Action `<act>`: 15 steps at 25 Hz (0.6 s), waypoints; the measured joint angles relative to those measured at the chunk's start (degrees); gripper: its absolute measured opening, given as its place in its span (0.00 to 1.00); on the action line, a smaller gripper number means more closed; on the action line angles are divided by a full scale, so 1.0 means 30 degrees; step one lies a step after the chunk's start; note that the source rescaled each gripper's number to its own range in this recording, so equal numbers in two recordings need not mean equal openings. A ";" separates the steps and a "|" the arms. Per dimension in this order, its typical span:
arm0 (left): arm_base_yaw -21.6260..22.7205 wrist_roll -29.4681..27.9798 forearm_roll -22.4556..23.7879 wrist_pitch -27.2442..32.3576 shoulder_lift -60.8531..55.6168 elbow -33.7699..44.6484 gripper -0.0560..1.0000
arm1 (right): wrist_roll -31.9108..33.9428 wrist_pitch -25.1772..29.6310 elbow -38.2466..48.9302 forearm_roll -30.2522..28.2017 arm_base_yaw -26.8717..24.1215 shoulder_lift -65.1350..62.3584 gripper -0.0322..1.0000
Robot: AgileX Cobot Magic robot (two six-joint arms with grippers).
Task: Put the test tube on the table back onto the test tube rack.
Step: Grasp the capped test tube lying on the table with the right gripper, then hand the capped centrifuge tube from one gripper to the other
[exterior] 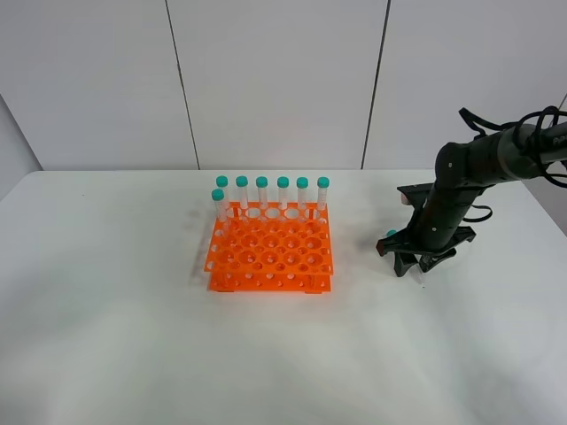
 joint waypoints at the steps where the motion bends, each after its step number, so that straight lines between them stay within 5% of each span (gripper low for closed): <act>1: 0.0000 0.0000 0.0000 0.0000 0.0000 0.0000 1.00 | 0.0054 0.0093 -0.0068 -0.0038 0.0000 0.0111 0.45; 7: 0.0000 0.0000 0.0000 0.0000 0.0000 0.0000 1.00 | 0.0127 0.0248 -0.0174 -0.0076 0.0000 0.0203 0.43; 9: 0.0000 0.0000 0.0000 0.0000 0.0000 0.0000 1.00 | 0.0127 0.0273 -0.0190 -0.0211 0.0000 0.0226 0.34; 12: 0.0000 0.0000 0.0000 0.0000 0.0000 0.0000 1.00 | 0.0127 0.0299 -0.0209 -0.0211 0.0000 0.0265 0.06; 15: 0.0000 0.0000 0.0000 0.0000 0.0000 0.0000 1.00 | 0.0127 0.0307 -0.0209 -0.0191 0.0000 0.0286 0.04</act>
